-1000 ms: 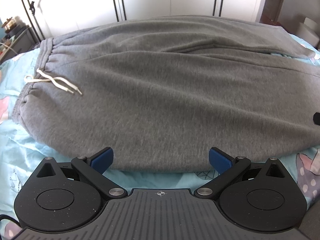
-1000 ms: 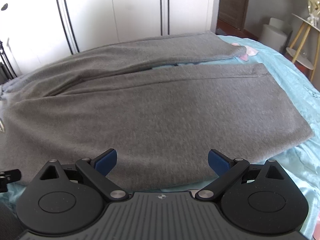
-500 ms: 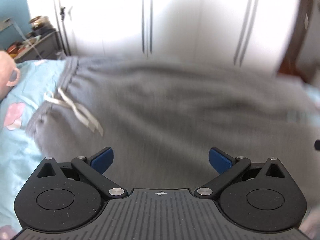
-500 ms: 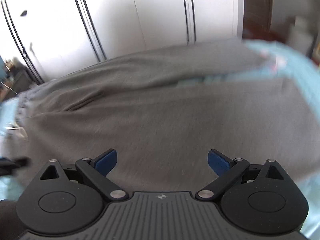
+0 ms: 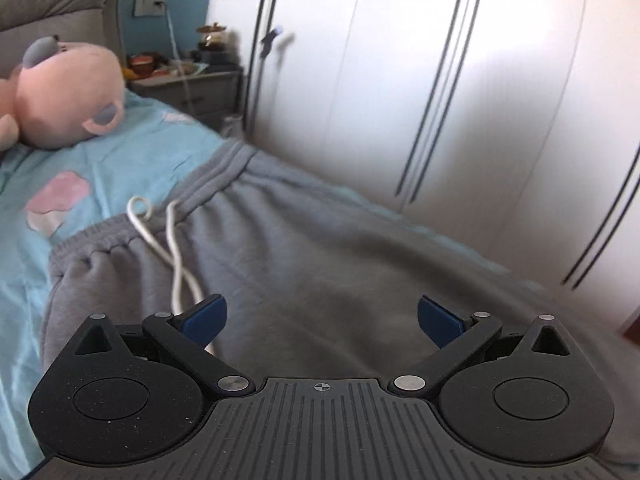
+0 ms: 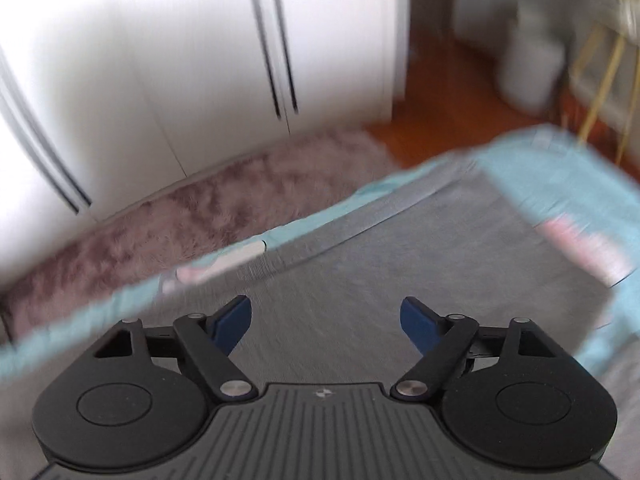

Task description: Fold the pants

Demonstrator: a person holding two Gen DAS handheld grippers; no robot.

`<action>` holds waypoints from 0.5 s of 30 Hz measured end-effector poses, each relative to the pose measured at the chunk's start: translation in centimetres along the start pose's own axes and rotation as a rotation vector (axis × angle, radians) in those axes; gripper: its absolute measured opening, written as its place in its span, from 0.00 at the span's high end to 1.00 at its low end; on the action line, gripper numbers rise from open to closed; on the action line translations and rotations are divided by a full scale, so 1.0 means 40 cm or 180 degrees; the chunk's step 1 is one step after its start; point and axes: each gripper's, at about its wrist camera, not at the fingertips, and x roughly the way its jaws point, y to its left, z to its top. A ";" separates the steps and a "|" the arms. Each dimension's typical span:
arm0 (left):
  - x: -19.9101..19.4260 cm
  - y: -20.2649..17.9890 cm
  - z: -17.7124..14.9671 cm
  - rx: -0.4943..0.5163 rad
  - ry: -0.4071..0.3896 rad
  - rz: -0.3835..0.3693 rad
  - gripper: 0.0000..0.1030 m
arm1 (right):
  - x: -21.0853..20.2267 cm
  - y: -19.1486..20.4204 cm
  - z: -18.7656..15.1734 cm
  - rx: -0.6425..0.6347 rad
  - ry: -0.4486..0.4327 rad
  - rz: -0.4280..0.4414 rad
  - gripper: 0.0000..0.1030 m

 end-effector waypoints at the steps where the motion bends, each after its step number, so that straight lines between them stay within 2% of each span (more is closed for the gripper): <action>1: 0.017 0.005 0.002 0.0018 0.0056 -0.0012 0.00 | 0.041 0.006 0.018 0.0160 0.0074 -0.0017 0.31; 3: 0.037 0.008 0.006 0.0029 0.0058 -0.0074 0.00 | 0.102 0.017 0.044 0.0373 0.0114 -0.0080 0.31; 6: 0.049 -0.002 0.002 0.0043 -0.0068 0.0046 0.00 | 0.174 0.027 0.055 0.0479 0.0158 -0.0194 0.32; 8: 0.063 -0.019 -0.004 0.0174 -0.0020 0.0050 0.00 | 0.200 0.023 0.058 0.0593 0.0179 -0.0163 0.32; 11: 0.069 -0.045 -0.037 0.0312 -0.0008 0.0081 0.00 | 0.241 0.036 0.071 0.0529 0.0180 -0.0457 0.33; 14: 0.080 -0.043 -0.041 0.0319 0.0060 0.0068 0.00 | 0.257 0.056 0.069 0.0276 0.0087 -0.0783 0.40; 15: 0.085 -0.038 -0.043 0.0282 0.0086 0.0066 0.00 | 0.258 0.060 0.063 0.0215 0.0072 -0.0880 0.53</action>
